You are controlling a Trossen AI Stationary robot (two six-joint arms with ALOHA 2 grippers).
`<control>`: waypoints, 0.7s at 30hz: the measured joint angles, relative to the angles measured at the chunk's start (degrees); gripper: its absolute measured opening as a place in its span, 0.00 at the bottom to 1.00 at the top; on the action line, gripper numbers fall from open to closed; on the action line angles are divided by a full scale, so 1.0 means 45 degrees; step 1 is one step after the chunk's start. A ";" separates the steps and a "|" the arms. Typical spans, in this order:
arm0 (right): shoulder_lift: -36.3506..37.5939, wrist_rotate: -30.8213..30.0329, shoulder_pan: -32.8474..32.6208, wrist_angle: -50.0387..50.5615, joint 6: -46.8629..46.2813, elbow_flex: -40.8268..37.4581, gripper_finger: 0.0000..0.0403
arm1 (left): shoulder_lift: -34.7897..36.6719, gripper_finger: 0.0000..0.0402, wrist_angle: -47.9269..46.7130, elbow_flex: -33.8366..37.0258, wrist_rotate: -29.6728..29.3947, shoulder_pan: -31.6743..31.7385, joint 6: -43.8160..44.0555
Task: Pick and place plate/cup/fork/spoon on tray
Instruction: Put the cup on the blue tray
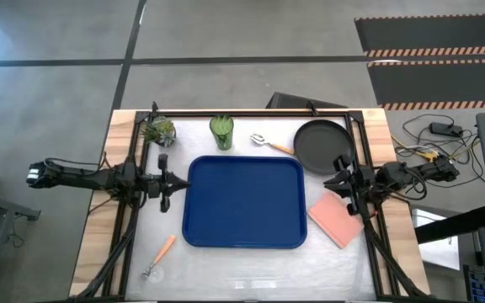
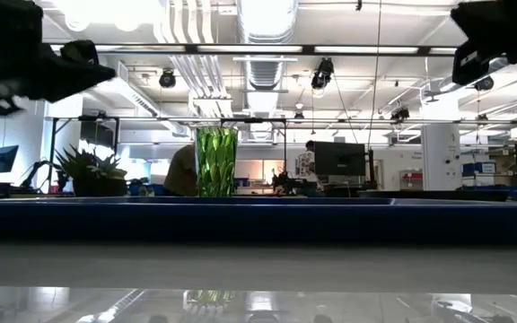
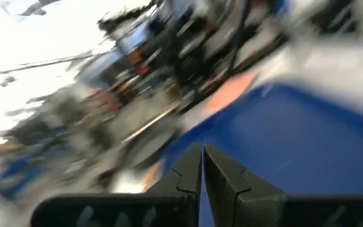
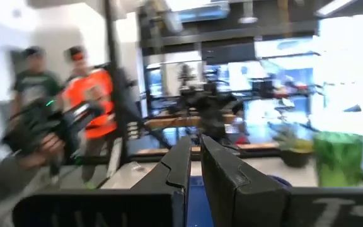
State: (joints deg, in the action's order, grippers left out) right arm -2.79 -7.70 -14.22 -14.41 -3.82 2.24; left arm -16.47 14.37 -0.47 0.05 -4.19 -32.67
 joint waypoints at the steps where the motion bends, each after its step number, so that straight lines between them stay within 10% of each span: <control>1: 0.0000 -0.0558 0.0000 -0.0011 -0.0241 0.0000 0.07 | 0.0000 0.00 0.0324 0.0000 0.0505 0.0000 0.0642; 10: -0.0015 -0.2947 0.0002 -0.1145 0.0755 0.0000 0.07 | 0.0011 0.00 0.4788 0.0000 0.2363 0.0005 0.7492; 21: -0.0015 -0.3657 0.0005 -0.2108 0.1706 0.0000 0.07 | -0.0041 0.00 0.7258 -0.0004 0.2233 0.0005 0.8483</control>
State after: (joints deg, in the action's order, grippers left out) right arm -2.85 -24.16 -14.20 -23.90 3.86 2.24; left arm -16.65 47.03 -0.49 10.09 -4.16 5.50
